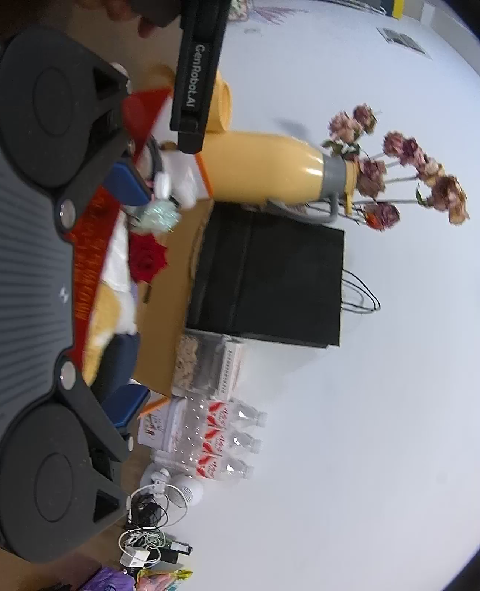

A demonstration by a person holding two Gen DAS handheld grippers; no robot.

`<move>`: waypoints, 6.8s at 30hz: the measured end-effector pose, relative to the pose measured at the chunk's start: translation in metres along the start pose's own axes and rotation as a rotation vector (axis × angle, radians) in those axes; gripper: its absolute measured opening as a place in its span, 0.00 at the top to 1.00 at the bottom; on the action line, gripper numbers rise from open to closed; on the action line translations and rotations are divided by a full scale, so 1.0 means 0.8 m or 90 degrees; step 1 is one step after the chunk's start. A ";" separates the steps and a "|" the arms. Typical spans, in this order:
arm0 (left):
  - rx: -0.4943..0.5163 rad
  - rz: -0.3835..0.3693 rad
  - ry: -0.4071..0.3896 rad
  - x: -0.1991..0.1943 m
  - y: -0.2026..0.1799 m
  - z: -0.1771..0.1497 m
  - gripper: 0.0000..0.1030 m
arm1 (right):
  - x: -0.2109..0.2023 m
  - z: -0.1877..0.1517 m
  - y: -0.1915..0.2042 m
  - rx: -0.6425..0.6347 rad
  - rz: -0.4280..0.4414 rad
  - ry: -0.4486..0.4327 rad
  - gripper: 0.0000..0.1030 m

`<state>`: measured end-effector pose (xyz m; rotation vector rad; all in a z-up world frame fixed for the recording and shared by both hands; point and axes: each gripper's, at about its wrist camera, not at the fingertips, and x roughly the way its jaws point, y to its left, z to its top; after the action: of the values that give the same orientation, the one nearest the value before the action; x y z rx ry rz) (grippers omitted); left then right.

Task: Organize objects
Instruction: 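Move back to the table and grasp the white round puck with right gripper, then grasp the black cable plug with left gripper while right gripper holds the puck, then carry the cable plug and white puck over the red box and open both grippers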

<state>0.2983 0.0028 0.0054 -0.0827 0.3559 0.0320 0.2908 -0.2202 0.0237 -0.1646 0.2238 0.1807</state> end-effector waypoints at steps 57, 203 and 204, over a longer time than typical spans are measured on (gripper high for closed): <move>0.025 0.002 0.202 -0.029 0.037 -0.065 0.00 | -0.040 -0.041 0.039 0.039 0.068 0.142 0.63; 0.008 -0.025 0.040 0.080 -0.067 0.042 0.83 | 0.104 0.024 -0.024 0.066 -0.003 0.061 0.63; 0.007 -0.022 0.037 0.079 -0.067 0.042 0.76 | 0.105 0.024 -0.024 0.067 -0.003 0.066 0.63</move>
<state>0.3713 -0.0467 0.0186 -0.0789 0.4120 -0.0067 0.3788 -0.2222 0.0250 -0.0697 0.3359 0.1559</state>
